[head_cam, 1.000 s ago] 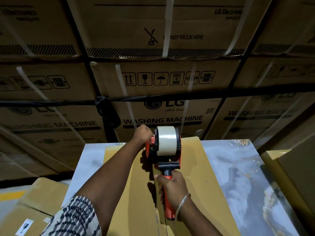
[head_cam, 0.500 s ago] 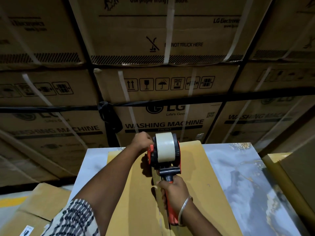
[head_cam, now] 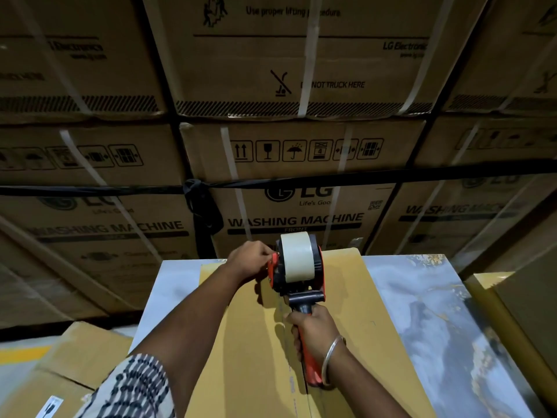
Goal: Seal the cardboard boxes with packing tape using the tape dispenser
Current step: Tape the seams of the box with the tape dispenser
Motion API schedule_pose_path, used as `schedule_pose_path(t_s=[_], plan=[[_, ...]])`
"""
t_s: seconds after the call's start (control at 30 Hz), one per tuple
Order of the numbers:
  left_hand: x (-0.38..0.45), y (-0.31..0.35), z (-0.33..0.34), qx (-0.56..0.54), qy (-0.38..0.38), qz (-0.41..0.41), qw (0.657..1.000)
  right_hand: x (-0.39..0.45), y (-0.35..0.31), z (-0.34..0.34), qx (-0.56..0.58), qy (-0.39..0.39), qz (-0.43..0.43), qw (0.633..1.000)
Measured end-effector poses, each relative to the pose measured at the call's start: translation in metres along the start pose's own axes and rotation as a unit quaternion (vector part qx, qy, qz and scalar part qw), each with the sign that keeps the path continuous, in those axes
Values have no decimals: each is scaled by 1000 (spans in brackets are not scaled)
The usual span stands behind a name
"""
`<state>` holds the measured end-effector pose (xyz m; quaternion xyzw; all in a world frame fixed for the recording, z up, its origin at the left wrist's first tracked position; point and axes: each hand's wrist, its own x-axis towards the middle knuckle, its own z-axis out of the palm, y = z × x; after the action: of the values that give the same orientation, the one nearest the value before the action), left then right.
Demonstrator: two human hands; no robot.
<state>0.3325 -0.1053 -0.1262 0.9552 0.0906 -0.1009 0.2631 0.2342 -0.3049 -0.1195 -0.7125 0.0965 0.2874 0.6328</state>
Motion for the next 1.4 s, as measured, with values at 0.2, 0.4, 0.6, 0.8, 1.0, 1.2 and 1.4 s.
schedule_pose_path(t_s=[0.2, 0.4, 0.6, 0.8, 1.0, 1.2, 1.4], plan=[[-4, 1, 3, 40, 22, 17, 999, -7, 1, 0, 11, 8, 4, 1000], [-5, -5, 19, 60, 54, 4, 997, -48, 33, -7, 12, -2, 15, 1000], [-22, -4, 36, 94, 168, 156, 969, -65, 45, -11, 14, 2, 4, 1000], [-46, -19, 39, 171, 7, 258, 951, -59, 48, -11, 16, 5, 9, 1000], [-43, -16, 35, 269, 22, 178, 946, -47, 37, -10, 17, -5, 6, 1000], [-31, -10, 18, 257, -6, 122, 959, -17, 15, -12, -26, -8, -1, 1000], [-27, -12, 21, 242, -2, 111, 964, -19, 17, -19, -40, -27, 5, 999]])
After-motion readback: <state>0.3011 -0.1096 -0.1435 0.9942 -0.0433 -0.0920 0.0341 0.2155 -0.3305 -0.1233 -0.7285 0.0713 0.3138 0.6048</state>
